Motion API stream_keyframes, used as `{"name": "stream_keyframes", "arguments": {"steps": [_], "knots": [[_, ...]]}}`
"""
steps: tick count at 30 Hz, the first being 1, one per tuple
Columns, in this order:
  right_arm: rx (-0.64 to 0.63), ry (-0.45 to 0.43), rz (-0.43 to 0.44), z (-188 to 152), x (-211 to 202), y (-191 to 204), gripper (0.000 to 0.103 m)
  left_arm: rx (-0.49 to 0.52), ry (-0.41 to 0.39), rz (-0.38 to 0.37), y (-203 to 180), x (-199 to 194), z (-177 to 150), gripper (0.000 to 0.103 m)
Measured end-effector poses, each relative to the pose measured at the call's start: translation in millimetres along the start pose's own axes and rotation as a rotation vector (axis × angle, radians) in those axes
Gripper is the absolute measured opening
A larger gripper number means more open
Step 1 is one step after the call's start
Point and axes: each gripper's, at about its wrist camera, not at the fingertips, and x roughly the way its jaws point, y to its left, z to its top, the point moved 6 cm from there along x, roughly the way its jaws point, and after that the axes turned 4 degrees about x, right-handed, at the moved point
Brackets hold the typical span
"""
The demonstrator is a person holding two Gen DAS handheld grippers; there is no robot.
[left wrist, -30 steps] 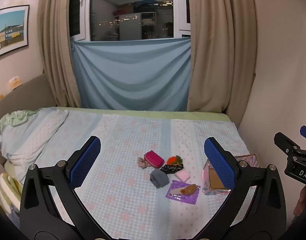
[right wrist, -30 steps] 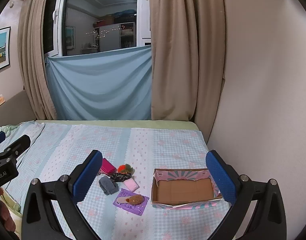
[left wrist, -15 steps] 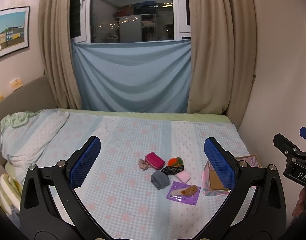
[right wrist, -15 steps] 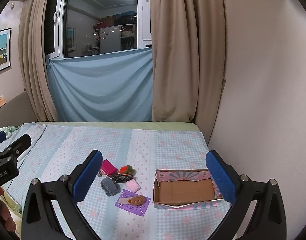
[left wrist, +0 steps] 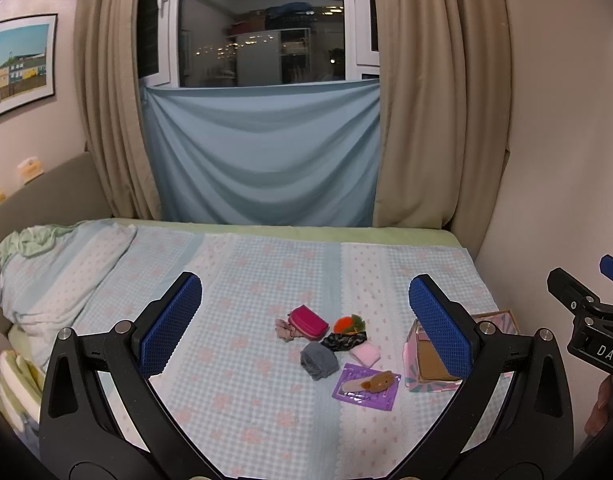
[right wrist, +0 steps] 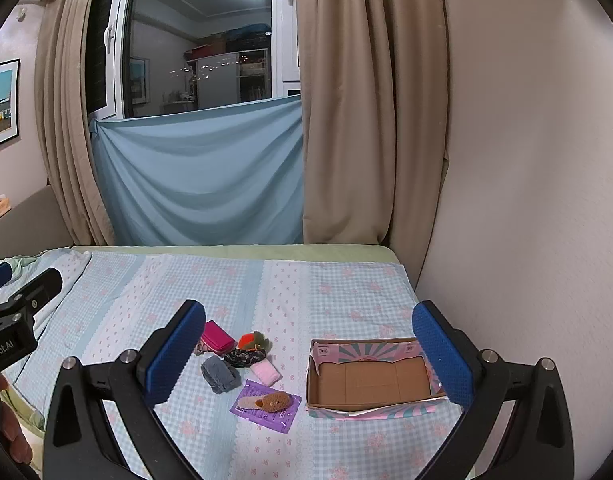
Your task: Organize soft objects
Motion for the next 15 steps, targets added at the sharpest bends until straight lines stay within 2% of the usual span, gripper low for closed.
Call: {"name": "stream_keyframes", "arguments": {"steps": [15], "knots": [[0.001, 0.000, -0.004, 0.1, -0.8, -0.3, 0.103, 0.006, 0.005, -0.008, -3.1, 2.0, 2.2, 0.103]]}}
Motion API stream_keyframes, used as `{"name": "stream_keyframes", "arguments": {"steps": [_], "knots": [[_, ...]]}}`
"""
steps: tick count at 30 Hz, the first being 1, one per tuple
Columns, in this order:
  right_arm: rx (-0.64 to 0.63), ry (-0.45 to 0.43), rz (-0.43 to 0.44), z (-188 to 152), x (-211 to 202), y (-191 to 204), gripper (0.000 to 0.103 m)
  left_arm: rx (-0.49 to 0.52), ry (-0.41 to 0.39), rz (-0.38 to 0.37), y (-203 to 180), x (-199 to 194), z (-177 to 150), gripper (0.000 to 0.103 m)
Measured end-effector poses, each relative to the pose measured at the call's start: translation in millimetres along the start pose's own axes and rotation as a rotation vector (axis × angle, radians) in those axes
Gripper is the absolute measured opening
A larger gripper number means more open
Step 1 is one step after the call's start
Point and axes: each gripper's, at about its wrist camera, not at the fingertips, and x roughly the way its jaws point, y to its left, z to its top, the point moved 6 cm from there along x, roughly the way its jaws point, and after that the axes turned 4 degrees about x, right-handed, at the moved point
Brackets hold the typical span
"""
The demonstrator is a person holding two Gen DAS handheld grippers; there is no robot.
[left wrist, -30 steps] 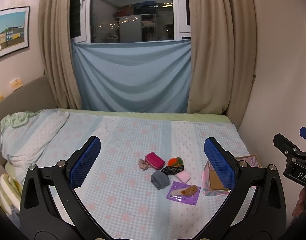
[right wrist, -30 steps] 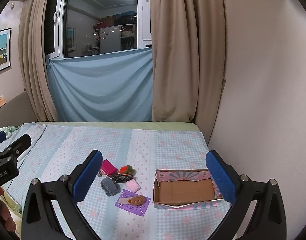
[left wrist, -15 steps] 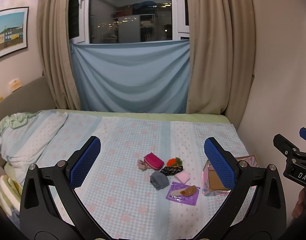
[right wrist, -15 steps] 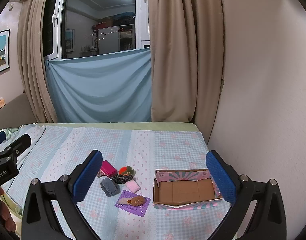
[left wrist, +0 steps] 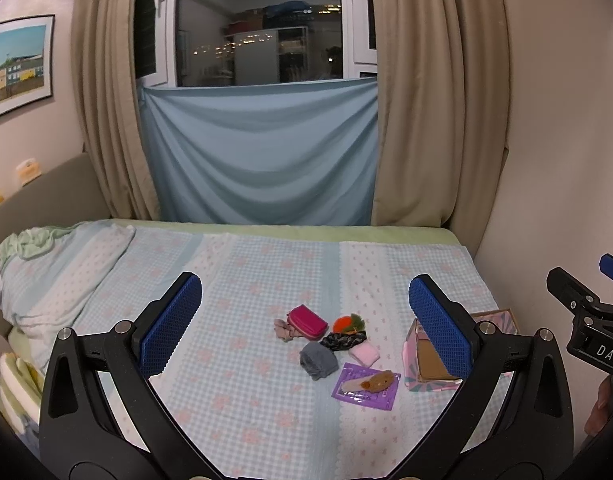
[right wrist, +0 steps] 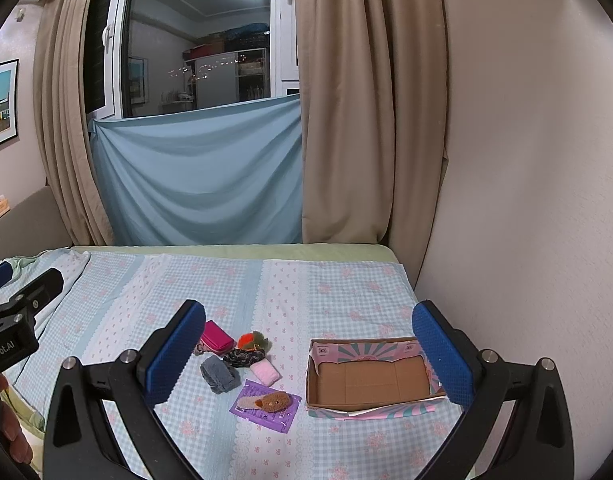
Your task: Organize soft objects
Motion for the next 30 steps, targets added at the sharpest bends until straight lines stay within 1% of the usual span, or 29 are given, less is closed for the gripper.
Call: {"name": "stream_keyframes", "arguments": {"steps": [19, 25, 30], "knots": [[-0.002, 0.003, -0.002, -1.5, -0.5, 0.9, 0.103, 0.001, 0.010, -0.005, 1.0, 6.6, -2.4, 0.103], [0.002, 0.012, -0.004, 2.0, 2.1, 0.6, 0.103, -0.003, 0.031, -0.007, 1.9, 16.0, -4.5, 0.103], [0.010, 0.048, 0.001, 10.0, 10.5, -0.1, 0.103, -0.017, 0.066, -0.015, 1.3, 24.7, 0.8, 0.103]]}}
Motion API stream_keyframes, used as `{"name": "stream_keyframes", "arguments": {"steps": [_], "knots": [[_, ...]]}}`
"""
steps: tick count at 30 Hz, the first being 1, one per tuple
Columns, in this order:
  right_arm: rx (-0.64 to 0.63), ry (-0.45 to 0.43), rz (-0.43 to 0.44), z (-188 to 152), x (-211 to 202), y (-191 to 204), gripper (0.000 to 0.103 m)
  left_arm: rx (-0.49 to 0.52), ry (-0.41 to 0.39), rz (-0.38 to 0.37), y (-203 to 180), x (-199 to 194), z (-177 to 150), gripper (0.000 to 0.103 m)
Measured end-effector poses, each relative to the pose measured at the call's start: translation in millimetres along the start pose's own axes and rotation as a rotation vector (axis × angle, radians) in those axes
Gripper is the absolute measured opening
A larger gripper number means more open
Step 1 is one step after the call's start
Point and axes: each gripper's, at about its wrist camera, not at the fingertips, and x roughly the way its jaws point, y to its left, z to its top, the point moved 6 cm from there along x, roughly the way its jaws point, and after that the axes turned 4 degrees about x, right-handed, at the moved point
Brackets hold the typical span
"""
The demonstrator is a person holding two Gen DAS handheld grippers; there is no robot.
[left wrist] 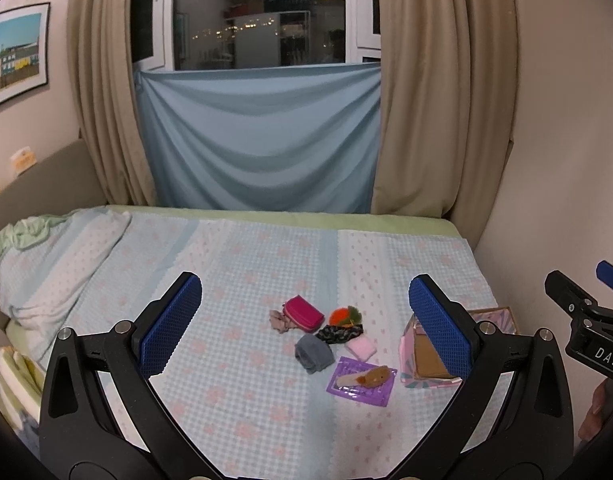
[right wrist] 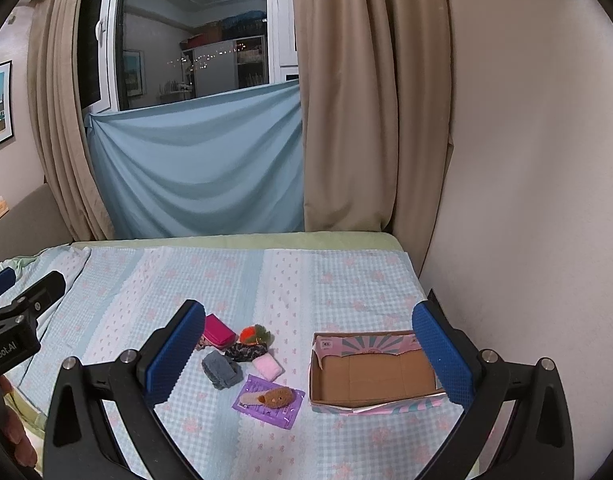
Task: Organize soft objects
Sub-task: 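Grasp the grey fuzzy pouch with the left tool while the right tool grasps the brown teddy keychain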
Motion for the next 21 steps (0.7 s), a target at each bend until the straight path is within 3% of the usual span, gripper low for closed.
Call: {"name": "stream_keyframes", "arguments": {"steps": [5, 9, 15, 21], "knots": [[0.007, 0.038, 0.003, 5.2, 12.4, 0.2, 0.103, 0.006, 0.040, 0.004, 3.6, 23.5, -1.6, 0.103], [0.027, 0.088, -0.010, -8.0, 36.8, 2.4, 0.103, 0.047, 0.094, -0.025, 8.2, 60.3, -22.0, 0.103], [0.147, 0.202, -0.065, -52.2, 90.6, 6.9, 0.103, 0.141, 0.220, -0.155, 14.9, 141.1, -68.8, 0.103], [0.279, 0.311, -0.133, -115.3, 152.9, 24.7, 0.103, 0.257, 0.280, -0.287, 13.1, 229.8, -120.4, 0.102]]}}
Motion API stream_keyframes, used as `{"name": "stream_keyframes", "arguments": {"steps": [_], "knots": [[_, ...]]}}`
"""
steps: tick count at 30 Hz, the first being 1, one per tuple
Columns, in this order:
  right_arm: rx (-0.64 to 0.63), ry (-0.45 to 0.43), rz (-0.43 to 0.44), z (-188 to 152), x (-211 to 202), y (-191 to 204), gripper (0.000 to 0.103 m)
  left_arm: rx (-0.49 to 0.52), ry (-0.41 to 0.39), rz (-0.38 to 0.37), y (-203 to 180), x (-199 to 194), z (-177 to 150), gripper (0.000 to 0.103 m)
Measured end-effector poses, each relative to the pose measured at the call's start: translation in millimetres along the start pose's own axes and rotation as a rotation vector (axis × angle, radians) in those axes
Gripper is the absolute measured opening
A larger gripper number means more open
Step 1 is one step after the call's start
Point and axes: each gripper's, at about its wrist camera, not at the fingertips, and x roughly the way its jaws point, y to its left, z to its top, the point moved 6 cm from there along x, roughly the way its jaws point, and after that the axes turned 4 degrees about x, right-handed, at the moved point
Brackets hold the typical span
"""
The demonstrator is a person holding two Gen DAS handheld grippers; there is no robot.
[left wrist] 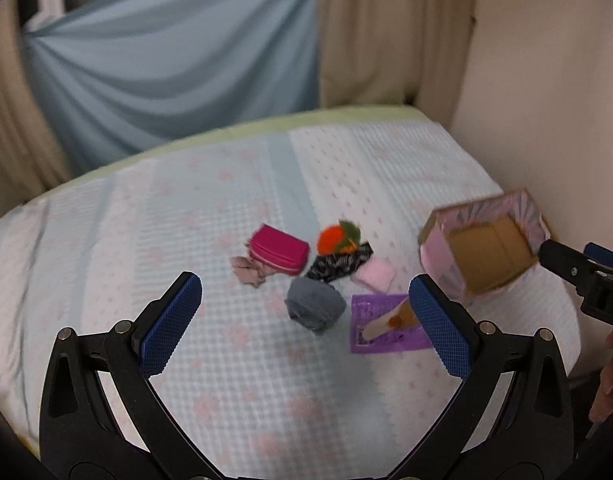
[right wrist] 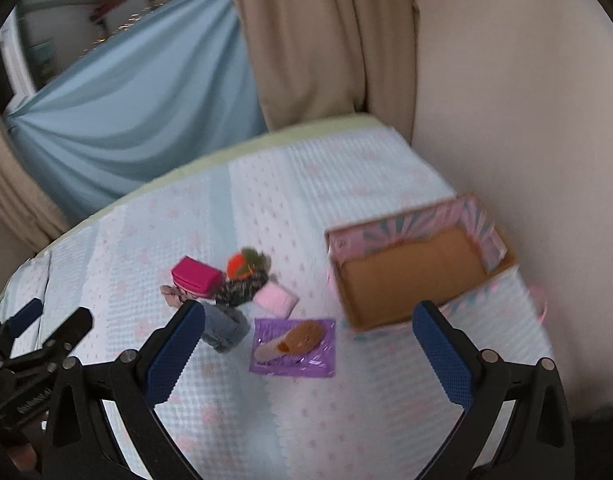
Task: Organize soft objects
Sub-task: 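Grasp the grey fuzzy pouch with the left tool while the right tool grasps the brown teddy keychain, then carry the grey pouch and teddy keychain over the cardboard box with both tools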
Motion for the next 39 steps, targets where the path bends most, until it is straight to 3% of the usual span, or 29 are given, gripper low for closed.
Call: {"name": "stream_keyframes", "arguments": {"steps": [5, 14, 19, 25, 26, 28, 30, 31, 39], "knots": [[0.114, 0.056, -0.013, -33.3, 63.4, 8.0, 0.103, 0.057, 0.054, -0.079, 8.4, 74.8, -21.9, 0.102], [0.246, 0.121, -0.048, -81.1, 180.9, 5.5, 0.101, 0.067, 0.135, -0.177, 5.6, 192.4, -56.6, 0.102], [0.332, 0.132, -0.067, -105.9, 234.2, -5.6, 0.088, 0.072, 0.146, -0.219, -9.2, 238.2, -77.9, 0.102], [0.397, 0.099, -0.097, -124.3, 271.0, -20.9, 0.086, 0.083, 0.158, -0.232, -22.9, 273.6, -98.2, 0.101], [0.402, 0.098, -0.099, -125.3, 275.2, -21.8, 0.082, 0.082, 0.163, -0.230, -24.5, 278.1, -100.7, 0.100], [0.409, 0.101, -0.099, -126.4, 282.3, -24.8, 0.065, 0.082, 0.176, -0.215, -26.4, 286.4, -104.9, 0.096], [0.412, 0.116, -0.093, -127.8, 289.6, -26.4, 0.053, 0.092, 0.190, -0.183, -26.4, 292.4, -107.4, 0.083], [0.408, 0.116, -0.097, -128.1, 290.8, -26.9, 0.049, 0.097, 0.197, -0.170, -26.1, 295.2, -108.2, 0.082], [0.333, 0.096, -0.107, -121.9, 288.5, -15.6, 0.035, 0.108, 0.169, -0.153, -27.4, 287.6, -102.5, 0.058]]}}
